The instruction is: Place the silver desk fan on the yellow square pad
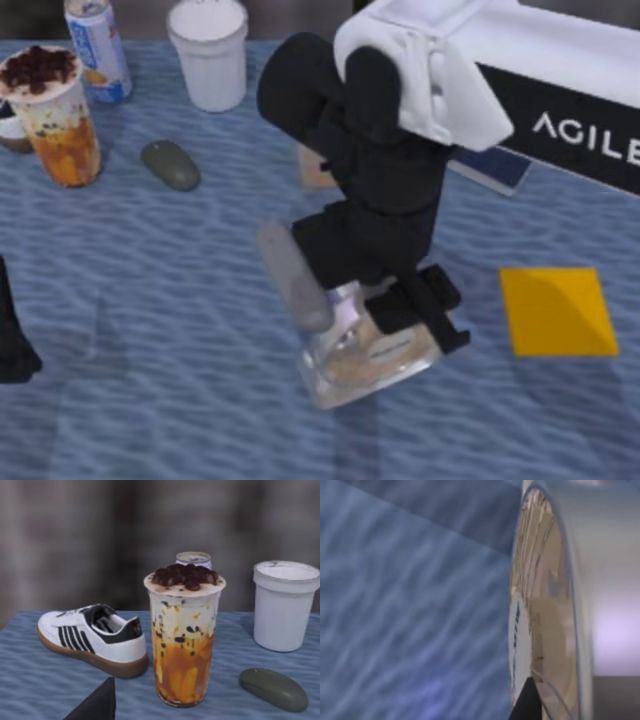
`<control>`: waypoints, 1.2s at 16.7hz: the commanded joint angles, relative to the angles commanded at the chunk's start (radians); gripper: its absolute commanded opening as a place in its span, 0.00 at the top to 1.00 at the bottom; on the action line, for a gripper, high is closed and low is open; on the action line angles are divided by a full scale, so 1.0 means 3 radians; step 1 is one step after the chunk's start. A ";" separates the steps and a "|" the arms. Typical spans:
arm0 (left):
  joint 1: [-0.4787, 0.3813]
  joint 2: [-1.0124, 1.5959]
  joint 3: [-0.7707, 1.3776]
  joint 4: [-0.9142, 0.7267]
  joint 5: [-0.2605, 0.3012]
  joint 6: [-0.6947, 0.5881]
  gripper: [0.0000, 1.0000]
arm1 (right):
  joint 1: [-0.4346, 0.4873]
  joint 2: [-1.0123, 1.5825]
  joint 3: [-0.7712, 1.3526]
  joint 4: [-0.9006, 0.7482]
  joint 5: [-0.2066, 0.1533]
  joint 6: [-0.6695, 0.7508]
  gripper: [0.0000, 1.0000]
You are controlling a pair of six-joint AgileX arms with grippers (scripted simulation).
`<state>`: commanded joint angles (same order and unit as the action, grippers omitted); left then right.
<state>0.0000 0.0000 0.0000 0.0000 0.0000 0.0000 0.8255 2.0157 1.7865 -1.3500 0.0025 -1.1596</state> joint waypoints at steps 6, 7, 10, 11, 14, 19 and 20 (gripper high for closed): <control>0.0000 0.0000 0.0000 0.0000 0.0000 0.0000 0.00 | 0.0016 0.0006 0.0476 -0.0443 0.0000 0.0000 1.00; 0.0000 0.0000 0.0000 0.0000 0.0000 0.0000 0.00 | 0.0016 0.0006 0.0476 -0.0443 0.0000 0.0000 1.00; 0.0000 0.0000 0.0000 0.0000 0.0000 0.0000 0.00 | -0.0005 0.0000 0.0461 -0.0434 0.0000 0.0002 1.00; 0.0000 0.0000 0.0000 0.0000 0.0000 0.0000 0.00 | -0.0046 -0.0022 0.0424 -0.0427 0.0000 -0.0009 1.00; 0.0000 0.0000 0.0000 0.0000 0.0000 0.0000 0.00 | -0.0378 -0.0189 0.0183 -0.0365 0.0000 -0.0076 1.00; 0.0000 0.0000 0.0000 0.0000 0.0000 0.0000 0.00 | -0.1316 -0.0617 -0.0403 -0.0197 0.0000 -0.0248 1.00; 0.0000 0.0000 0.0000 0.0000 0.0000 0.0000 0.00 | -0.1466 -0.0693 -0.0507 -0.0168 -0.0001 -0.0280 1.00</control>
<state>0.0000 0.0000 0.0000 0.0000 0.0000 0.0000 0.3858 1.8078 1.6344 -1.4003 0.0022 -1.2437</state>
